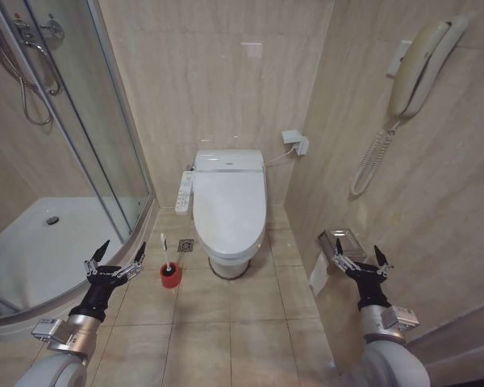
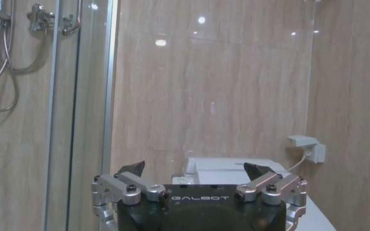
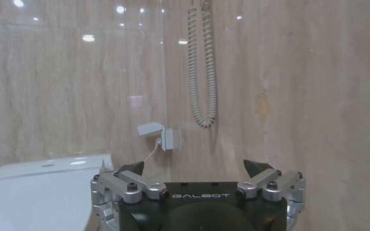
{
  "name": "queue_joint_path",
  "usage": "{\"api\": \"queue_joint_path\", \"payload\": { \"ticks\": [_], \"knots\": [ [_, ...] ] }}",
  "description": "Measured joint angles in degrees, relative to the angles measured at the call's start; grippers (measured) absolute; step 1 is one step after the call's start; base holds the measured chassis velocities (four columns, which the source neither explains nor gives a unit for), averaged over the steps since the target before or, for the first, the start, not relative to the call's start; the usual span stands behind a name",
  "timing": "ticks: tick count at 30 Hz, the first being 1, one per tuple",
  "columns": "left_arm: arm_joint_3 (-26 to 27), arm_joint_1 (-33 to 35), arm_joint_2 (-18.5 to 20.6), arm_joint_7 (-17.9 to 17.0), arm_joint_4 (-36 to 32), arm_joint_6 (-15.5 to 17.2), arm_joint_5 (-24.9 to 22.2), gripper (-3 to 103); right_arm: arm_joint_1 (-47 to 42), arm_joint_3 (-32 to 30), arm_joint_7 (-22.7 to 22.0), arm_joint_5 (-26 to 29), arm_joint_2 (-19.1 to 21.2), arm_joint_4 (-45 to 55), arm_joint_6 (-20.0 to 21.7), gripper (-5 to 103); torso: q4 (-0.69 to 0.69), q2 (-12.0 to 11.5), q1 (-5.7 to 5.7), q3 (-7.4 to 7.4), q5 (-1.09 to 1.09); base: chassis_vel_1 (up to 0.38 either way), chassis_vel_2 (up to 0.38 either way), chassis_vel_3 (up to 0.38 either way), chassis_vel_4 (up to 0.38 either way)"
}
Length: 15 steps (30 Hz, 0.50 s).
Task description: Open the toilet lid, clean the toilet bowl with a toilet brush, close the toilet lid, and flush.
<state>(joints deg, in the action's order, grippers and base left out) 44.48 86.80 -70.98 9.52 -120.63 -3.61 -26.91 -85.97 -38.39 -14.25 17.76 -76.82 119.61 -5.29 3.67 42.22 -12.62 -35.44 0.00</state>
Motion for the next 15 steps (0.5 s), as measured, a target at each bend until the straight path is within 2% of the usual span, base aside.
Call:
{"api": "queue_joint_path", "payload": {
  "ticks": [5, 15],
  "knots": [
    [0.0, 0.0, 0.0, 0.0, 0.0, 0.0, 0.0, 100, 0.0, 0.0, 0.0, 0.0, 0.0, 0.0, 0.0, 100, 0.0, 0.0, 0.01, 0.01, 0.0, 0.065, -0.071, -0.084, 0.068],
    [0.0, 0.0, 0.0, 0.0, 0.0, 0.0, 0.0, 100, 0.0, 0.0, 0.0, 0.0, 0.0, 0.0, 0.0, 100, -0.01, 0.0, -0.04, -0.01, 0.0, 0.0, 0.0, 0.0, 0.0]
  ]
}}
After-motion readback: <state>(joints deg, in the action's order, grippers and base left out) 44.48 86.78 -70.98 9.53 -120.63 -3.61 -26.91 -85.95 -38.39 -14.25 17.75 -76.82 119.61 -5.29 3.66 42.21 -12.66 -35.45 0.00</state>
